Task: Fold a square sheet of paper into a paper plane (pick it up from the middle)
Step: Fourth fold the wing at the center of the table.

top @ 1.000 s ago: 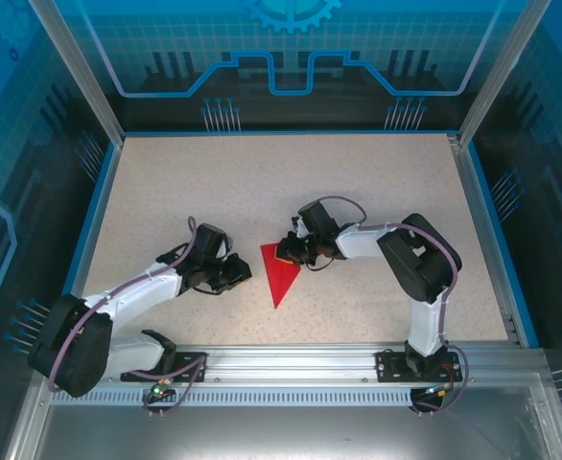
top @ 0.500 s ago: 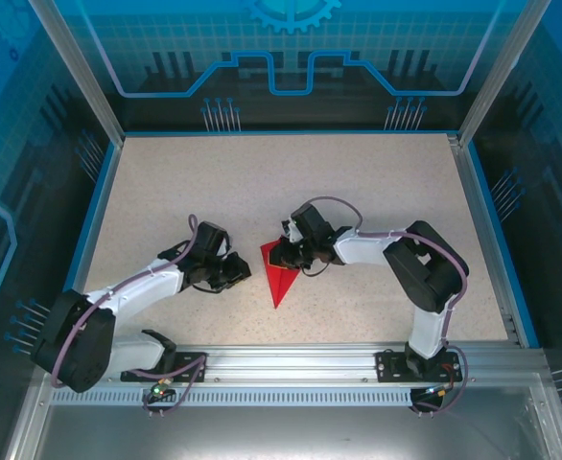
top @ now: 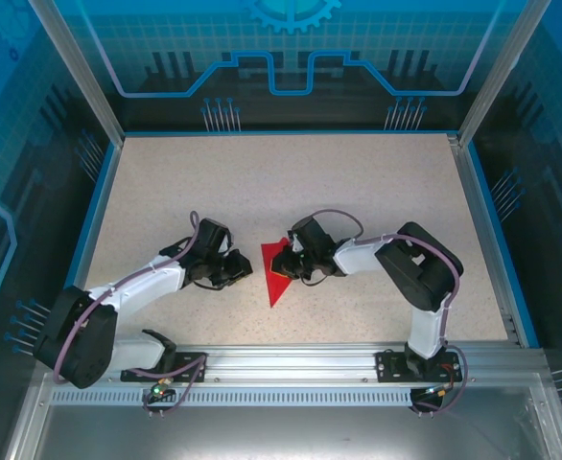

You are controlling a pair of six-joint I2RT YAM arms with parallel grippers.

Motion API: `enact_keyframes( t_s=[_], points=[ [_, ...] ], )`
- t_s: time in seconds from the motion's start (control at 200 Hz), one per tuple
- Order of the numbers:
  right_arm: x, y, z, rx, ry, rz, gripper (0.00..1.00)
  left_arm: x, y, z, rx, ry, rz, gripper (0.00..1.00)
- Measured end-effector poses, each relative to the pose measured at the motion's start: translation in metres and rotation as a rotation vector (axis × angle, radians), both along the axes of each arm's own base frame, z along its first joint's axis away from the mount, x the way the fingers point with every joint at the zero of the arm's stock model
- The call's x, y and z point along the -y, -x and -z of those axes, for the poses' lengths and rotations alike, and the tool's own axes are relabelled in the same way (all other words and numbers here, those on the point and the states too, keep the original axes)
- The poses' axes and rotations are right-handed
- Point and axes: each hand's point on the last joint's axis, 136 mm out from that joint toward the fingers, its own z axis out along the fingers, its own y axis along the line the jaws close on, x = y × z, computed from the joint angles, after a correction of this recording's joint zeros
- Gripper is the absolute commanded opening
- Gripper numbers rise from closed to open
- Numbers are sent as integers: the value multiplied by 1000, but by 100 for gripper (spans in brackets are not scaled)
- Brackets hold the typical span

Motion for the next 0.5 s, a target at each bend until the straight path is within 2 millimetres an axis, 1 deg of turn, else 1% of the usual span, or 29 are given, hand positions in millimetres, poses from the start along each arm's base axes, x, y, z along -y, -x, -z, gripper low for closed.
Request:
enact_keyframes(
  t_s=[0.2, 0.305, 0.355, 0.415, 0.5],
  points=[
    [0, -1, -2, 42, 61, 110, 13, 3, -5, -4, 12, -1, 11, 18],
    [1, 0, -3, 66, 86, 128, 15, 5, -10, -4, 7, -3, 13, 19],
    [3, 1, -5, 66, 101, 127, 17, 6, -12, -3, 4, -3, 15, 20],
    [9, 2, -9, 79, 123, 124, 20, 7, -14, -2, -2, -5, 16, 21],
    [16, 2, -26, 109, 132, 110, 22, 9, -16, 1, -10, -1, 20, 22]
  ],
)
